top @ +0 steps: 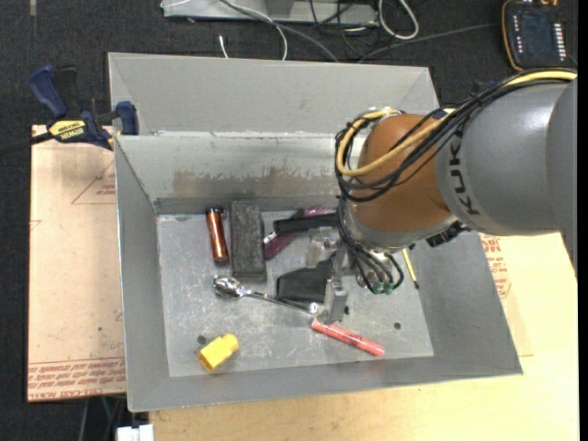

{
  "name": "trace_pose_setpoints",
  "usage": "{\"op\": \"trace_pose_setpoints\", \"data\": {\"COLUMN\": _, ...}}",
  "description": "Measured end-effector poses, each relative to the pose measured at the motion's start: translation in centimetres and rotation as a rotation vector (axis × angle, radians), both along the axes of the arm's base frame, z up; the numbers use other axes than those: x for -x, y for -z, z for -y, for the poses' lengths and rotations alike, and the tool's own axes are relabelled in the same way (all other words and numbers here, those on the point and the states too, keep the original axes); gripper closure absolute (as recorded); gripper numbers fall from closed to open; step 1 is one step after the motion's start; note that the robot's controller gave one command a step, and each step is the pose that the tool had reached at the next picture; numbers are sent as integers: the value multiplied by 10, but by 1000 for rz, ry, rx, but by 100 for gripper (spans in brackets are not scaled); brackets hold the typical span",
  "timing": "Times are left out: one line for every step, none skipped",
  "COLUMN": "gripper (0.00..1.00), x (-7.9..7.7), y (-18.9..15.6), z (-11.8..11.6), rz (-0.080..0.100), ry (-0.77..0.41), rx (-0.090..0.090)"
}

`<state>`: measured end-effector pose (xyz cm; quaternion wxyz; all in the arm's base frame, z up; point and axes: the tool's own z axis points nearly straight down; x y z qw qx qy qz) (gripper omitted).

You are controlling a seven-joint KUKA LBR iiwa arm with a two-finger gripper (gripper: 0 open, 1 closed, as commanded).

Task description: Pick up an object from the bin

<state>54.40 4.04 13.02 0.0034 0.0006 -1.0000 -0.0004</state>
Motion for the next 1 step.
{"op": "trace_pose_setpoints", "data": {"gripper": 0, "x": -2, "y": -4, "z": 0, "rz": 7, "ry": 2, "rx": 0}}
